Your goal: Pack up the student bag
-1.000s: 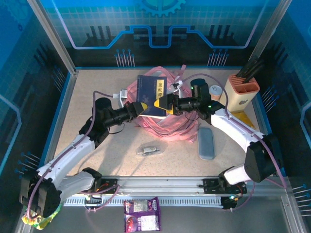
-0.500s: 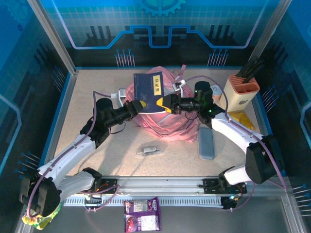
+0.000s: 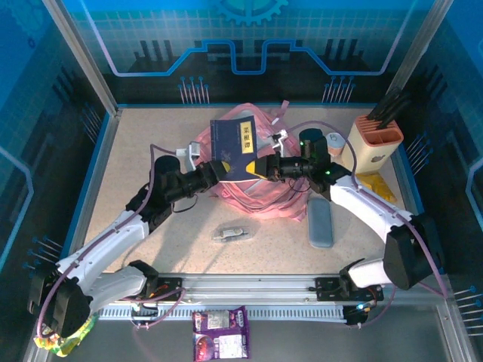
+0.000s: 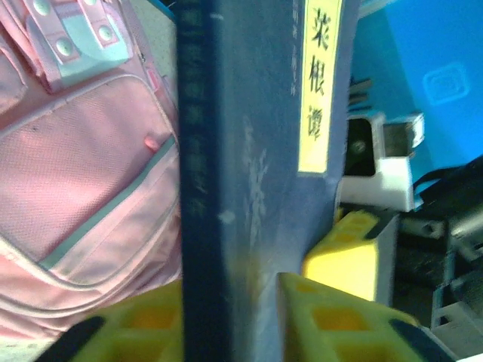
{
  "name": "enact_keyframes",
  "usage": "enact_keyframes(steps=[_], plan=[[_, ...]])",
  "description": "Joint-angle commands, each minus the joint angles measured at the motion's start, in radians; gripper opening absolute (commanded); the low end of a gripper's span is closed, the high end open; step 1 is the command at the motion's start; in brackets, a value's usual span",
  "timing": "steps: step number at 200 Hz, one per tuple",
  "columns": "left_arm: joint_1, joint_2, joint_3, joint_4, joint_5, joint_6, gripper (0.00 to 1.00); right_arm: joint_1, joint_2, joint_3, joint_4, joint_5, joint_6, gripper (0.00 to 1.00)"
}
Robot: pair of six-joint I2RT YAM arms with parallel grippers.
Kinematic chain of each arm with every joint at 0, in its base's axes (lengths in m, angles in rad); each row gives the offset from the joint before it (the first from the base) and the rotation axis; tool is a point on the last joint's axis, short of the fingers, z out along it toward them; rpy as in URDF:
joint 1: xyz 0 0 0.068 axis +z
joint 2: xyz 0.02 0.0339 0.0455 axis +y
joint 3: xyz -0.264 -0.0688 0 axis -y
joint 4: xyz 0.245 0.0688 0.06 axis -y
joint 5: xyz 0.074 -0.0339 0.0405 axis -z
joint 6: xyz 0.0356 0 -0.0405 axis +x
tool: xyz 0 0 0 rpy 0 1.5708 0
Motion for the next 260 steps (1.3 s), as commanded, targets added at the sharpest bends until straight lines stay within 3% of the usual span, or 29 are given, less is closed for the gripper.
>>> enact_keyframes(steps=[1,44,113,144,181,260], plan=[[-0.012,-0.009,0.054,-0.083,-0.038,0.123,0.44,-0.028,-0.072,0.048,-0.133,0.075,-0.114,0.00],[-0.038,0.053,0.124,-0.302,-0.175,0.331,0.63,-0.100,-0.195,0.047,-0.470,0.277,-0.306,0.00],[-0.221,0.395,0.337,-0.383,-0.402,0.628,0.71,-0.293,-0.386,-0.061,-0.749,0.384,-0.429,0.00],[-0.310,0.554,0.429,-0.343,-0.492,0.807,0.74,-0.398,-0.419,-0.093,-0.791,0.378,-0.446,0.00],[-0.334,0.750,0.597,-0.402,-0.536,0.925,0.74,-0.485,-0.408,-0.134,-0.798,0.373,-0.446,0.00],[-0.395,1.006,0.792,-0.426,-0.657,1.085,0.75,-0.535,-0.374,-0.152,-0.761,0.330,-0.438,0.00]])
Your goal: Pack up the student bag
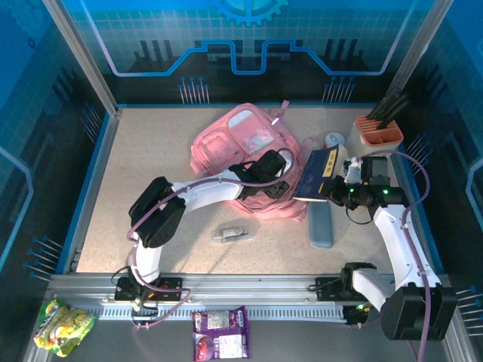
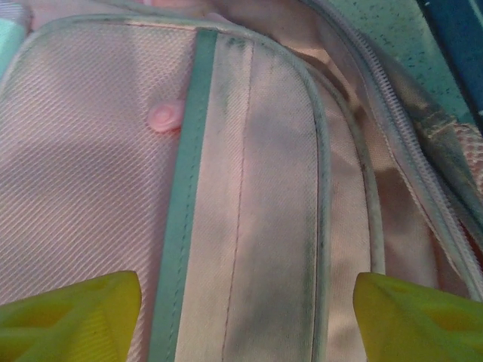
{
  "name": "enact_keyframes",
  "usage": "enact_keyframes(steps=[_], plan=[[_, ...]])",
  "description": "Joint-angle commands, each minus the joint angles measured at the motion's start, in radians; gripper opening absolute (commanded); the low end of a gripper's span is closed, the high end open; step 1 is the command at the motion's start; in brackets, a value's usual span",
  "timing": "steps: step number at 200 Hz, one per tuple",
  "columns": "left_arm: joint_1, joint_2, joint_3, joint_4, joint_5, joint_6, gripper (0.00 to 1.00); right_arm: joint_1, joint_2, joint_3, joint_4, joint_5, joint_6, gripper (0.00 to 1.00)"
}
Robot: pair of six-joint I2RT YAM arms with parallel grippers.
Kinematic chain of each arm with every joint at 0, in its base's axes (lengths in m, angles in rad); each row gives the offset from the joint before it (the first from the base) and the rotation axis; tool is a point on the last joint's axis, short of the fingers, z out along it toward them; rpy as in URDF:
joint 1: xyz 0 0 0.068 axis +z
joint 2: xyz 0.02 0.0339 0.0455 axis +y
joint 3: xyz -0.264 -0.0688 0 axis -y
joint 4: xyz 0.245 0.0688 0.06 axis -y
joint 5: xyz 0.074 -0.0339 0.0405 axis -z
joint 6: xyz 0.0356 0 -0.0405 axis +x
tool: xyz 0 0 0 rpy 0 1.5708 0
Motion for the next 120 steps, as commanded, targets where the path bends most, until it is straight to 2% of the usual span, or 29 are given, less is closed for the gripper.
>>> enact_keyframes(steps=[1,15,25,48,70,76,96,120], plan=[[-0.021,0.070,0.060,-0.029,-0.081,0.077,0.75,-0.024,-0.005,-0.004,0.031,-0.040,-0.016,0.00],[-0.023,0.108,0.100,-0.048,-0.115,0.077,0.74,-0.026,-0.003,0.003,0.030,-0.045,-0.018,0.00],[-0.023,0.122,0.110,-0.044,-0.136,0.076,0.69,-0.027,-0.002,0.005,0.026,-0.044,-0.022,0.00],[-0.023,0.114,0.098,-0.018,-0.214,0.076,0.52,-0.029,-0.004,0.009,0.022,-0.050,-0.020,0.00],[-0.021,0.071,0.054,0.012,-0.211,0.100,0.38,-0.028,-0.003,0.028,0.011,-0.055,-0.029,0.00],[-0.021,0.054,0.039,0.018,-0.200,0.108,0.32,-0.029,-0.002,0.034,0.005,-0.056,-0.031,0.00],[-0.020,-0.009,-0.002,0.026,-0.207,0.137,0.00,-0.024,-0.002,0.042,-0.024,-0.068,-0.042,0.00],[-0.002,-0.096,-0.024,0.015,-0.221,0.150,0.00,-0.015,-0.018,0.098,-0.076,-0.050,-0.062,0.00]])
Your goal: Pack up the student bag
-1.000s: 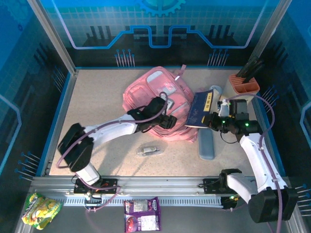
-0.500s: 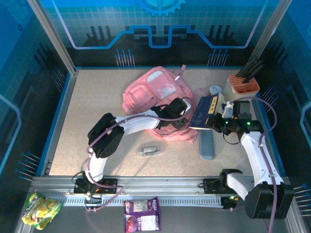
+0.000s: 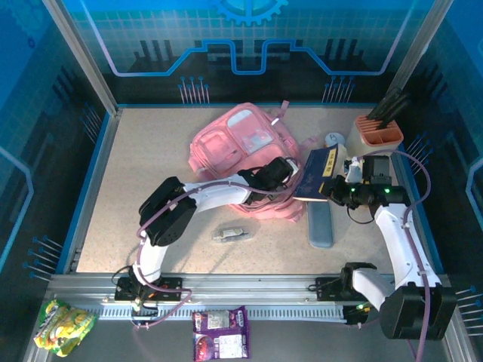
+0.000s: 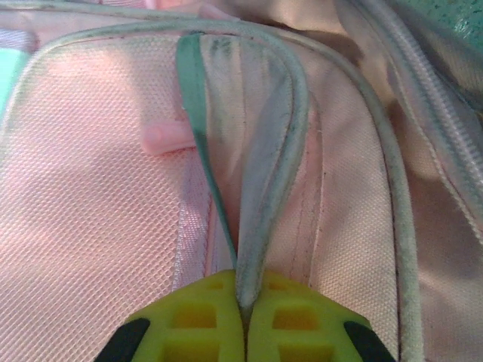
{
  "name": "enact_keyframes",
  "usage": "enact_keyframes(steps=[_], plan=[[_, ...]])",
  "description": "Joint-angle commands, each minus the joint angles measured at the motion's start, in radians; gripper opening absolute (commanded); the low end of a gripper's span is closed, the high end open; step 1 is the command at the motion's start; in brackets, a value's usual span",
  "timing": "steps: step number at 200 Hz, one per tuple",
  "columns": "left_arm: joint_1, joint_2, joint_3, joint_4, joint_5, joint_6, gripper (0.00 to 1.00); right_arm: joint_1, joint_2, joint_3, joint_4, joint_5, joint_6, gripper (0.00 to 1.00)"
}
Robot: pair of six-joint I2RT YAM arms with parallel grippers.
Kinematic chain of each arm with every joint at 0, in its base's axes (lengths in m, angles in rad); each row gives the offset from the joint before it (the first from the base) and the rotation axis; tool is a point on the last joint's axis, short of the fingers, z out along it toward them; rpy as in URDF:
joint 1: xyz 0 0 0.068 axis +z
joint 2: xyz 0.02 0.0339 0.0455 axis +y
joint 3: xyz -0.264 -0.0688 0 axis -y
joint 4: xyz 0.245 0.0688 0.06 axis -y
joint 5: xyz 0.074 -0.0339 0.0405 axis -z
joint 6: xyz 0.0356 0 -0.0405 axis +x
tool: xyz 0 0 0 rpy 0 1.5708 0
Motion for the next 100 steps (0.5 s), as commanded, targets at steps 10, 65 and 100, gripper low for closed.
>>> enact_keyframes(steps=[10,65,100], plan=[[0.035,-0.158,-0.014,-0.025,-0.068,0.036,0.00,0.002,-0.031,0.072,-0.054,-0.025,-0.038,0.00],[0.109,-0.377,-0.049,-0.014,0.018,0.087,0.00,0.148,-0.018,0.063,-0.090,-0.025,-0.025,0.00],[0.169,-0.453,-0.056,-0.025,0.080,0.100,0.00,0.292,0.009,-0.003,0.035,-0.037,0.055,0.00]])
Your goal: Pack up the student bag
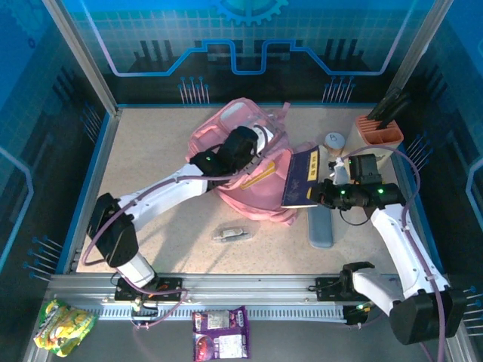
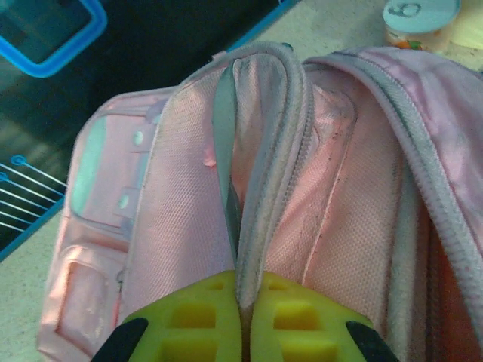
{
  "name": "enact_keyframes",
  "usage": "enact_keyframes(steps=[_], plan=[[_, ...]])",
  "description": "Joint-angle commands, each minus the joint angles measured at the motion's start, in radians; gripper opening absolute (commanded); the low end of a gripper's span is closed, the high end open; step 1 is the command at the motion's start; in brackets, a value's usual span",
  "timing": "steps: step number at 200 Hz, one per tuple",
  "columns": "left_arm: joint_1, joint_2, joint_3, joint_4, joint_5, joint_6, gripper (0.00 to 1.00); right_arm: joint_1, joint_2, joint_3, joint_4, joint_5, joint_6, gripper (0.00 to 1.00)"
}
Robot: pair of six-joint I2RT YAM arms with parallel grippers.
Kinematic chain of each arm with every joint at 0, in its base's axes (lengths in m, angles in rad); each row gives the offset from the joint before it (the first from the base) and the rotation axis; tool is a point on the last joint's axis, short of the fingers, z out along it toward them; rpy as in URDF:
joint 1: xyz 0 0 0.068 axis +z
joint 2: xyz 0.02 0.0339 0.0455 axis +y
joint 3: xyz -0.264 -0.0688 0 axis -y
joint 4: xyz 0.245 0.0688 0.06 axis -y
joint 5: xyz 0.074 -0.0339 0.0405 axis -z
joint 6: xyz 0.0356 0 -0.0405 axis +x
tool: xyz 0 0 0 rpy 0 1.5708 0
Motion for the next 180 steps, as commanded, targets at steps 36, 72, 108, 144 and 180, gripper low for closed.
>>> enact_keyframes(steps=[36,72,108,144,180], plan=[[0.058,-0.117,-0.020,0.012,0.122,0.064,0.00,0.256,0.172,-0.060,0.408,-0.108,0.151,0.00],[0.072,-0.154,-0.034,0.007,0.154,0.036,0.00,0.290,0.390,-0.042,0.745,-0.173,0.275,0.00],[0.077,-0.162,-0.042,0.008,0.158,0.005,0.00,0.295,0.612,0.077,0.895,-0.185,0.311,0.01],[0.079,-0.155,-0.046,0.018,0.174,-0.035,0.00,0.283,0.807,0.198,0.902,-0.143,0.315,0.25],[0.082,-0.149,-0.042,0.009,0.160,-0.056,0.00,0.277,0.766,0.198,0.770,-0.027,0.236,0.57]])
